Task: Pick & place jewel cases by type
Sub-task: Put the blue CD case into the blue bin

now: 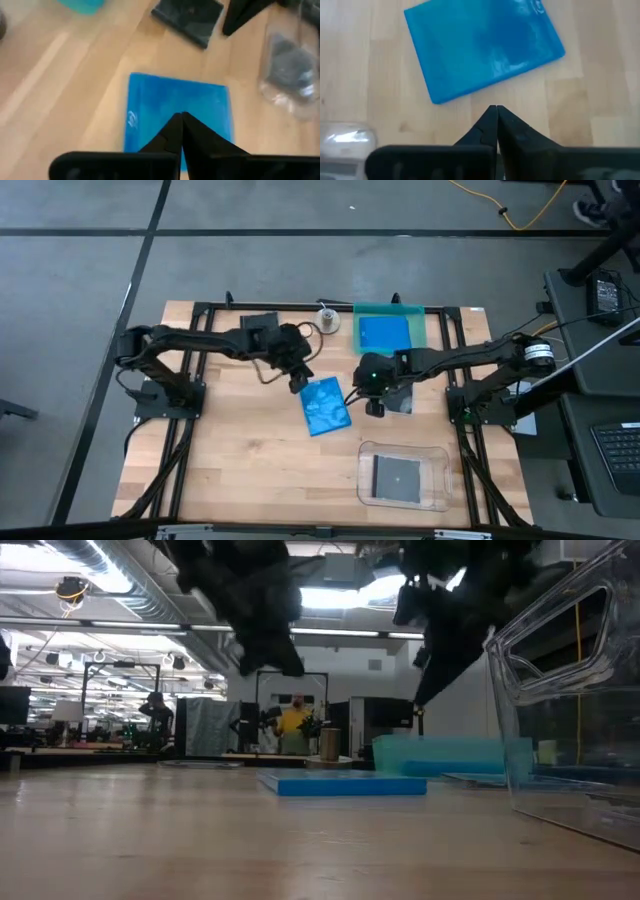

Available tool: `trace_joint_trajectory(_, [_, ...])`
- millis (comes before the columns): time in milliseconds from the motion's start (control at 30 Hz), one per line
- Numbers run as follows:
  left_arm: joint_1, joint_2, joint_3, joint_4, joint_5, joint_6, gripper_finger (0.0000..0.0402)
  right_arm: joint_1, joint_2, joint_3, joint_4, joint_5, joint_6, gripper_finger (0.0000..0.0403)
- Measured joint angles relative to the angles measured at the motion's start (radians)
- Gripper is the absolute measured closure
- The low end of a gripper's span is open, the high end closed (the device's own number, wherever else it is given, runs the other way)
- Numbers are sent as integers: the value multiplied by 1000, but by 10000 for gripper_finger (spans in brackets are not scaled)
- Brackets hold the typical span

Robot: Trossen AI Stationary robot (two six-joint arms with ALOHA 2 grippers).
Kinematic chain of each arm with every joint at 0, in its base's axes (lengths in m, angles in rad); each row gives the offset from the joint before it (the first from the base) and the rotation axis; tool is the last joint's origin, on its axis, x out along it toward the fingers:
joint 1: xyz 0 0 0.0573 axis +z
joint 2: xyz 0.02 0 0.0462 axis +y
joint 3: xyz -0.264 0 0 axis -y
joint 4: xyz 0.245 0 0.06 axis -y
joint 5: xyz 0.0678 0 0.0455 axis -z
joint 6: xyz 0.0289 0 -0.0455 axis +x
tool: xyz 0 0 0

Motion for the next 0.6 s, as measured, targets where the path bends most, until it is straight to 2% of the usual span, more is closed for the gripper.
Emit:
trace_joint_trajectory(100, [-30, -53, -26, -28, -85, -156, 398, -27, 58, -31, 35, -6, -47, 398])
trace_joint_trajectory(200, [-60, -52, -98, -55, -186, -332, 398, -50, 135, -32, 58, -11, -90, 394])
trace_joint_trajectory(333, [-78, -57, -191, -16, -200, -497, 388, -56, 223, -32, 122, -80, -113, 396])
trace_joint_trajectory(433, [-99, -55, -259, 35, -200, -579, 360, -56, 269, -31, 157, -109, -115, 399])
trace_joint_trajectory(600, [-143, -47, -372, 224, -183, -748, 288, -58, 312, -27, 184, -146, -118, 394])
